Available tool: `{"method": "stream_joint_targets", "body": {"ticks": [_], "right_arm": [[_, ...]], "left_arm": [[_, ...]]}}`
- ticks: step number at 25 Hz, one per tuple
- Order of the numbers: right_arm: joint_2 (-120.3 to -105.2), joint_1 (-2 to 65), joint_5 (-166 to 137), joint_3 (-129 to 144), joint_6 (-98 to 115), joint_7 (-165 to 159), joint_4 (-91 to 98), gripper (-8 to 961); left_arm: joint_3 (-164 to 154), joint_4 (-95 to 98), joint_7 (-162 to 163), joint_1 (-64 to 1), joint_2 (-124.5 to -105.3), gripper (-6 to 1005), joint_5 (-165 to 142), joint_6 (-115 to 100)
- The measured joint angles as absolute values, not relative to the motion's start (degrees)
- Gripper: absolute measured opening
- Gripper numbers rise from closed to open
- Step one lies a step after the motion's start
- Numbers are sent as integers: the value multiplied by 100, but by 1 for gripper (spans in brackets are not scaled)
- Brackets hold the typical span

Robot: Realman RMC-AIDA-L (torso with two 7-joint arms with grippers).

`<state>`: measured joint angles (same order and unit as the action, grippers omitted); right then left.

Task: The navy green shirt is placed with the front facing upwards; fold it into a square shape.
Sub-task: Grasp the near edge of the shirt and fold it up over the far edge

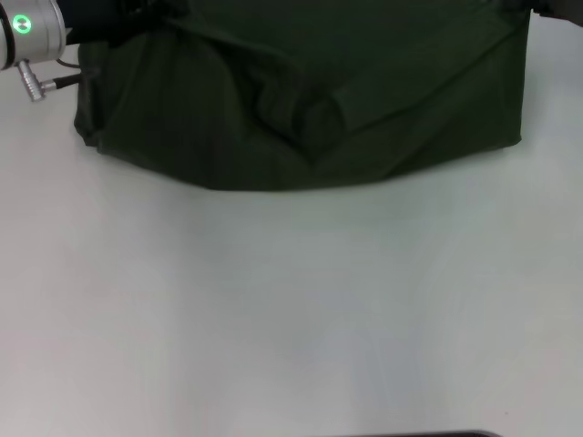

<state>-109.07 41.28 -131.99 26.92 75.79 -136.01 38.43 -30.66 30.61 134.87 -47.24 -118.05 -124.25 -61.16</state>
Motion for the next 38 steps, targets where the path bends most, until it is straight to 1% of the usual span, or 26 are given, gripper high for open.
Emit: {"method": "stream_joint_targets", "body": {"ticks": [5,8,11,13,18,20,22,28,38], "right_arm": [[-10924,4140,-13137,2692,7012,-13444,3658,11],[-10961,4170,-12928,2690,6692,-13165,3517,11],[-11009,4299,-12689,2692,6211,-12674,3223,11],[-11027,4339,-12684,2712,6084,-12602,3152,11],[-11154,4505,-12682,3083,5473,-12409,2914,10],[-11199,4520,-12680,3276,5283,-12402,2917,10],[-11213,4525,-12676,3354,5161,-12401,2928,10],[-11215,4545,-12673,3395,4843,-12401,2948,10],[-11227,4658,-12664,3429,4268,-12400,2993,11]], "left_arm": [[-3076,3011,13332,-4729,-11813,57,-12249,-5795],[-3076,3007,13157,-4748,-11857,57,-12157,-5629],[-3076,2975,12874,-4807,-11989,57,-12089,-5316],[-3076,2950,12807,-4828,-12011,57,-12089,-5248],[-3074,2793,12543,-4932,-12110,57,-12085,-4936],[-3066,2787,12522,-4935,-12119,57,-12084,-4885],[-3055,2803,12521,-4930,-12121,57,-12058,-4834],[-3073,2839,12506,-4906,-12113,56,-11825,-4606],[-3098,2862,12445,-5096,-12109,57,-11791,-4325]]}}
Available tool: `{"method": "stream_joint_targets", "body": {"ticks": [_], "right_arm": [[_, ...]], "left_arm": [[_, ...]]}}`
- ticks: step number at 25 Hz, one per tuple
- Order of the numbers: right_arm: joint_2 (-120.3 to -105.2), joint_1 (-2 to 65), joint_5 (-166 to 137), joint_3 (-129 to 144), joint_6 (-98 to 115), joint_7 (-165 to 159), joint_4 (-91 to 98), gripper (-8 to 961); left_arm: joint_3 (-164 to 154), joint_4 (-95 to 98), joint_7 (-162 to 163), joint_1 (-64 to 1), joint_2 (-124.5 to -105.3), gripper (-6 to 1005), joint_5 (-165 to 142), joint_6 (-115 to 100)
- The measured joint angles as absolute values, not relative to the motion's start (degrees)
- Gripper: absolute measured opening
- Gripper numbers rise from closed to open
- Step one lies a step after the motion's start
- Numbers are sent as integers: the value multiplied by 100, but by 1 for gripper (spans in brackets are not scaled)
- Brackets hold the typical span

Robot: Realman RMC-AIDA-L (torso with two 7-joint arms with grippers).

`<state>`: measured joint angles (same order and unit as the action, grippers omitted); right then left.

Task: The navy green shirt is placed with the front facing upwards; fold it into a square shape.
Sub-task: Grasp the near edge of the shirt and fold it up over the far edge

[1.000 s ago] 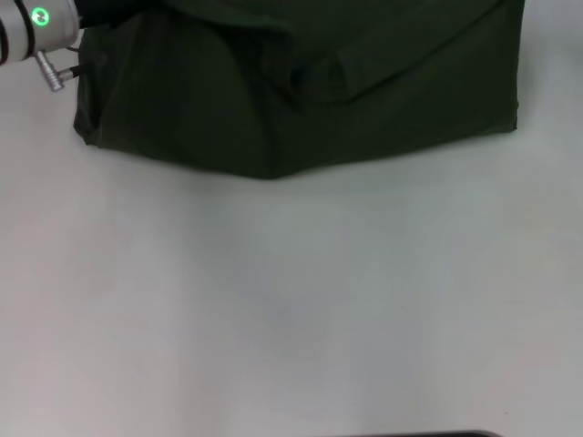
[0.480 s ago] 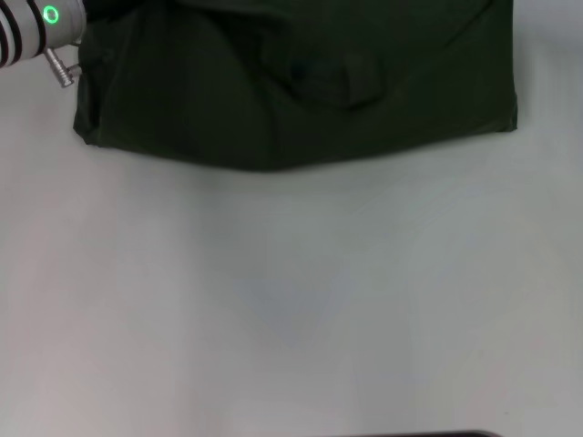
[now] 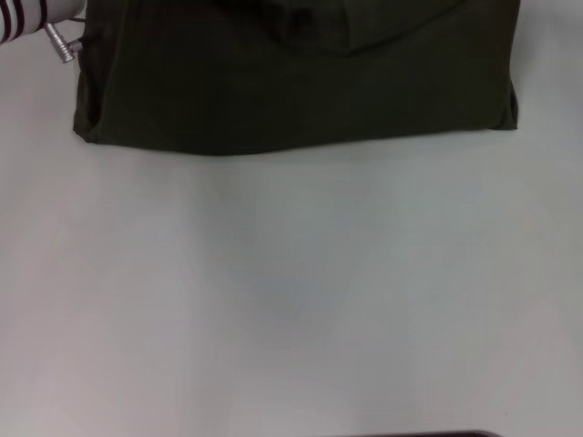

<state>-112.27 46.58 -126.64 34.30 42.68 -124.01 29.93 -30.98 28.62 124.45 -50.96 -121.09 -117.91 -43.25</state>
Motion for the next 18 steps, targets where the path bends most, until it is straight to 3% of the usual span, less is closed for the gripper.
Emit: {"method": "stream_joint_targets", "body": {"ticks": [11,15,18], "right_arm": [[-11554,4769,-12664,4139,3341,-12378,3018,11],[-11569,4816,-12685,4318,3238,-12324,3008,10],[-11564,4867,-12694,4454,3118,-12318,2985,105]], "left_arm": [[-3306,2806,12296,-5117,-12159,64,-11791,-4050],[-3306,2797,12237,-5082,-12163,95,-11791,-4054],[-3307,2794,12229,-5077,-12168,119,-11792,-4065]]}}
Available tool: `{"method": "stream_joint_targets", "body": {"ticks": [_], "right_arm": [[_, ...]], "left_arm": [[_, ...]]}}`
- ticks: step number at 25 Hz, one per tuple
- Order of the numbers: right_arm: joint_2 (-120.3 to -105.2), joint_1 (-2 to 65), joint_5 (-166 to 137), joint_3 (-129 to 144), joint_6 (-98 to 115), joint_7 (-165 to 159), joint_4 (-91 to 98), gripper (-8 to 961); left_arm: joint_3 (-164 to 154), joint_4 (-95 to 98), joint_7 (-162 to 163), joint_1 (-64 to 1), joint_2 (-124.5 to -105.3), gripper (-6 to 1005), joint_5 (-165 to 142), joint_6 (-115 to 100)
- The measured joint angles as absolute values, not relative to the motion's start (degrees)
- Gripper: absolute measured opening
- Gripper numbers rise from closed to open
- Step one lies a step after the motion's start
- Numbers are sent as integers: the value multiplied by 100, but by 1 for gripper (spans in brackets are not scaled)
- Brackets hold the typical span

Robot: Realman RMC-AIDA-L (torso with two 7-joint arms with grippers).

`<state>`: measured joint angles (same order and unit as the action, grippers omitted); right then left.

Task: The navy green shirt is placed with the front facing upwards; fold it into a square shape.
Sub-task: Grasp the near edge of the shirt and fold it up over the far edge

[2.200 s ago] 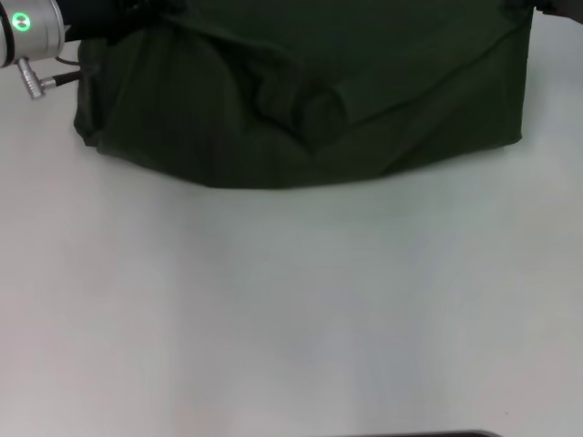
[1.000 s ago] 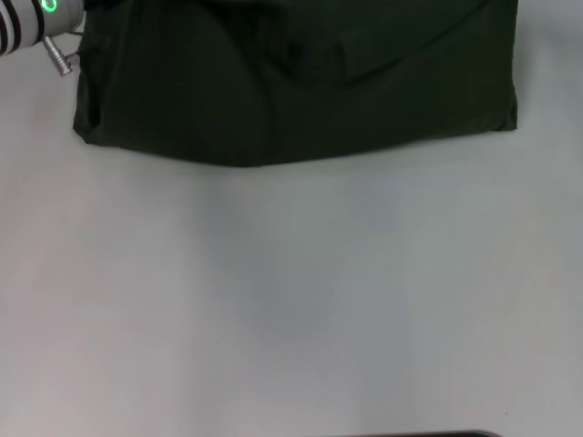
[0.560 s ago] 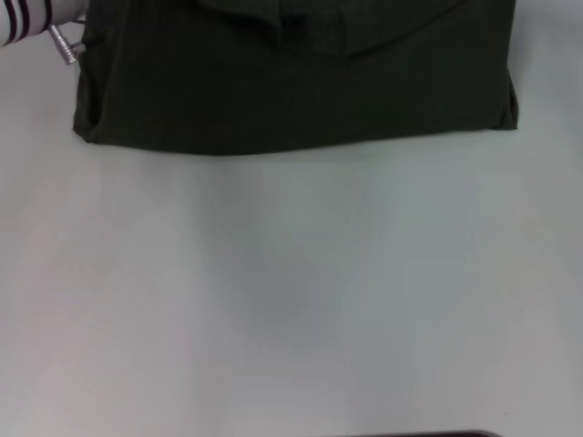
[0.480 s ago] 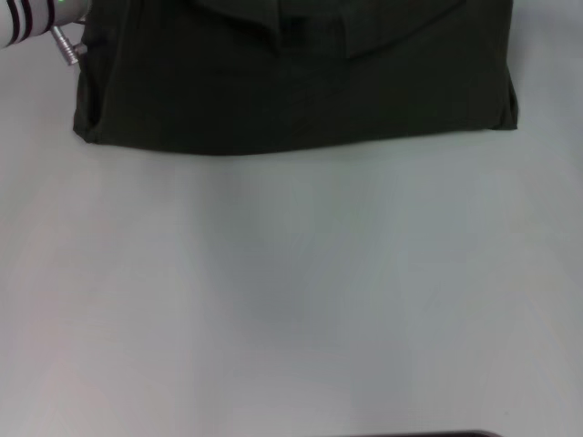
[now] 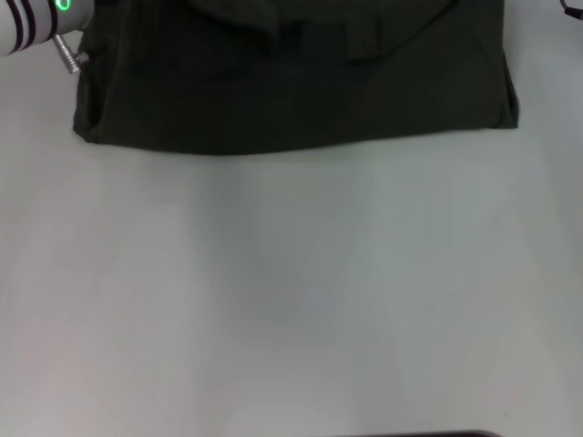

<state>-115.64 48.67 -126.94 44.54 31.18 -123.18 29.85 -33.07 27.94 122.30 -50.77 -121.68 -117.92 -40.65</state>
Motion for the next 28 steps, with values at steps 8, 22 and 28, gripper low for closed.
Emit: {"method": "stream_joint_targets", "body": {"ticks": [8,22,28], "right_arm": [[-11610,4996,-12701,4911,2784,-12269,2850,298],[-11511,4945,-13452,5229,3754,-13099,2922,503],[-11456,4509,-13823,5182,4484,-13954,3658,503]], "left_arm": [[-3524,2751,12268,-5114,-12159,330,-11796,-4098],[-3565,2710,12384,-4990,-12114,518,-11797,-4342],[-3552,2767,12439,-4910,-12109,517,-11794,-4469]]}}
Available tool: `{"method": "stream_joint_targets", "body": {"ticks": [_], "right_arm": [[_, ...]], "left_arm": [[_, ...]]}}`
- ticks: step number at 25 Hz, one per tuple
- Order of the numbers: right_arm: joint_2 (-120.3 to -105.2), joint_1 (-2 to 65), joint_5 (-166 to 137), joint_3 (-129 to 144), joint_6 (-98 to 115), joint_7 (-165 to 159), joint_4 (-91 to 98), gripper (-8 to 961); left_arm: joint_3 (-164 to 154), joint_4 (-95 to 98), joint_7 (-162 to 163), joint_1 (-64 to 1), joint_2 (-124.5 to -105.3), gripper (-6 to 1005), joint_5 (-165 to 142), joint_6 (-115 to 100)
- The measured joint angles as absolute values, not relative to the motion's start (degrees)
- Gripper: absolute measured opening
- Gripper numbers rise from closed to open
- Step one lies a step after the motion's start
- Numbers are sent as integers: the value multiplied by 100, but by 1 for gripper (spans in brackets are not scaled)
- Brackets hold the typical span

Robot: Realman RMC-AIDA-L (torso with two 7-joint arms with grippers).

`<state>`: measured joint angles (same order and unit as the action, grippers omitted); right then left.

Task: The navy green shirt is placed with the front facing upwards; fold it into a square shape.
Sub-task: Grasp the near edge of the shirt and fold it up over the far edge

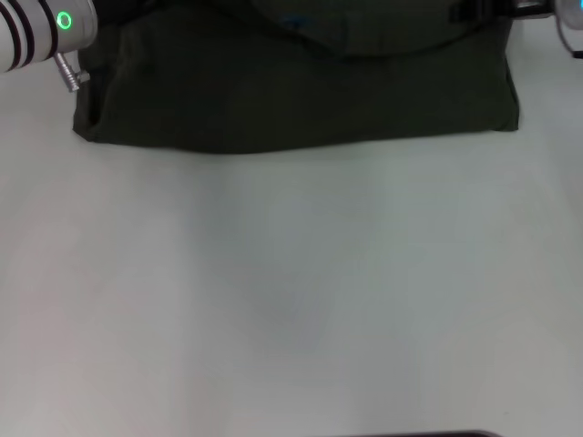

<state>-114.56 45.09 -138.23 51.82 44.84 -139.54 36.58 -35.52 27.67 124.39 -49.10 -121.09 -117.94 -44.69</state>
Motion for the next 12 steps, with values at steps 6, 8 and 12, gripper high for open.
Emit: {"method": "stream_joint_targets", "body": {"ticks": [6,8,12], "right_arm": [[-11508,4102,-13626,5048,5148,-14226,4525,503],[-11441,4113,-13616,4901,5515,-14265,4541,504],[-11339,4112,-13596,4480,6416,-14262,4620,504]], "left_arm": [[-3542,2783,12439,-4905,-12109,516,-11788,-4520],[-3542,2820,12452,-4902,-12117,516,-11786,-4620],[-3566,2965,12560,-4808,-12038,515,-11787,-5149]]}}
